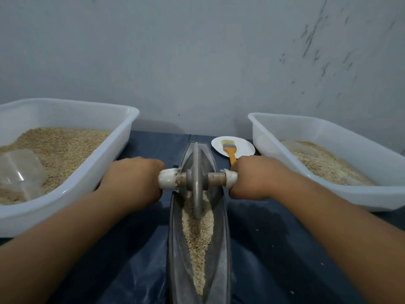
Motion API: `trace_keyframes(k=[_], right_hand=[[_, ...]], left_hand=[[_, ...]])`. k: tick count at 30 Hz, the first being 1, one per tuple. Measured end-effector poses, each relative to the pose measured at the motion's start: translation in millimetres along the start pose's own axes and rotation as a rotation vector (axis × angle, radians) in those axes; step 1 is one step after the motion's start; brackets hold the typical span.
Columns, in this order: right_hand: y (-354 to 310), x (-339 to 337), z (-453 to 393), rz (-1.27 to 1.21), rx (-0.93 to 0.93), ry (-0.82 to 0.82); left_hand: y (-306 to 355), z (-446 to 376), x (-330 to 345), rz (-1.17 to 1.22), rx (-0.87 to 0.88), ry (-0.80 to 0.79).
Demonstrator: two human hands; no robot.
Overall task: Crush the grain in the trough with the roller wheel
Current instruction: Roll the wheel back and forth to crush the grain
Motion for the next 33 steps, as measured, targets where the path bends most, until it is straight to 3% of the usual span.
trace_keyframes(k=[5, 10, 13, 16, 21, 27, 33], right_hand=[[-1.0, -0.6, -1.3, -0.022, 0.068, 0.044], [4.3, 8.4, 34.9, -0.104, 0.019, -0.162], [3.0, 8.8, 45.5, -0.068, 0.006, -0.081], [-4.1, -1.2, 37.7, -0.016, 0.033, 0.033], [-6.9, -4.6, 42.7, -0.023, 0.035, 0.003], [5.7, 12.2, 84.3, -0.085, 0.040, 0.057], [-2.4, 9.0, 71.6, -0.128, 0.102, 0.023]], left_hand=[[6.0, -19.2, -10.5, 0.065, 0.031, -0.112], [13.5, 16.0, -19.4, -0.019, 0.110, -0.039], [16.7, 34.3, -18.8, -0.056, 0.110, 0.076], [15.0, 24.9, -17.4, 0.029, 0.026, -0.038], [22.0, 26.4, -26.6, 0.053, 0.037, -0.079], [39.3, 64.5, -46.6, -0.132, 0.156, 0.136], [41.8, 38.4, -53.6, -0.095, 0.116, 0.054]])
Point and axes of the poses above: each hand's wrist, its own z-axis away from the middle knuckle, its own x-axis out of the palm, y = z × x, the point moved 5 cm from there along -z, towards the middle knuckle, and after that the axes turned 11 degrees about x, right-handed, at the moved point
